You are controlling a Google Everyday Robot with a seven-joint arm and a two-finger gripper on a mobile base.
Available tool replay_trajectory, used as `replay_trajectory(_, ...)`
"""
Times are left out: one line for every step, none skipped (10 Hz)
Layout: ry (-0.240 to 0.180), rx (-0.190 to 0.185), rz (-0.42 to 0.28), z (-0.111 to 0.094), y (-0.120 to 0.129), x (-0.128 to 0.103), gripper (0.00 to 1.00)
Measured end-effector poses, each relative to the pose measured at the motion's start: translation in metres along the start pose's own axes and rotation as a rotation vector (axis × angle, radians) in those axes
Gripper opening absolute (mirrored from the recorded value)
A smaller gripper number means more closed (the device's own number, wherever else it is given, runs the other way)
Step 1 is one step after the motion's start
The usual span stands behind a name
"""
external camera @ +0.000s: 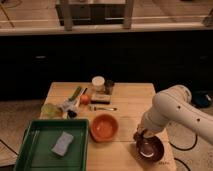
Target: Place grapes in red bowl
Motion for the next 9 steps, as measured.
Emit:
replay_trajectory(-0.003,0.000,-0.007,0.000,0.007,0.005,0.04)
replay_trajectory(-0.006,-0.002,-0.011,-0.001,0.011,0.007,0.04)
replay_trajectory(-0.015,-0.006,-0.013,0.000,0.019,0.008,0.04)
replay_trajectory(-0.018,-0.005,-0.015,0.001,0.018,0.006,0.04)
replay_trajectory(-0.021,-0.005,-0.017,0.003,0.016,0.004,0.04)
replay_trajectory(-0.023,-0.004,-0.024,0.004,0.010,0.001,0.04)
replay_trajectory(-0.021,-0.002,-0.024,0.004,0.010,0.002,0.04)
replay_trajectory(-0.021,-0.003,-0.031,0.003,0.013,0.005,0.04)
replay_trajectory(-0.023,-0.008,-0.034,0.002,0.020,0.008,0.04)
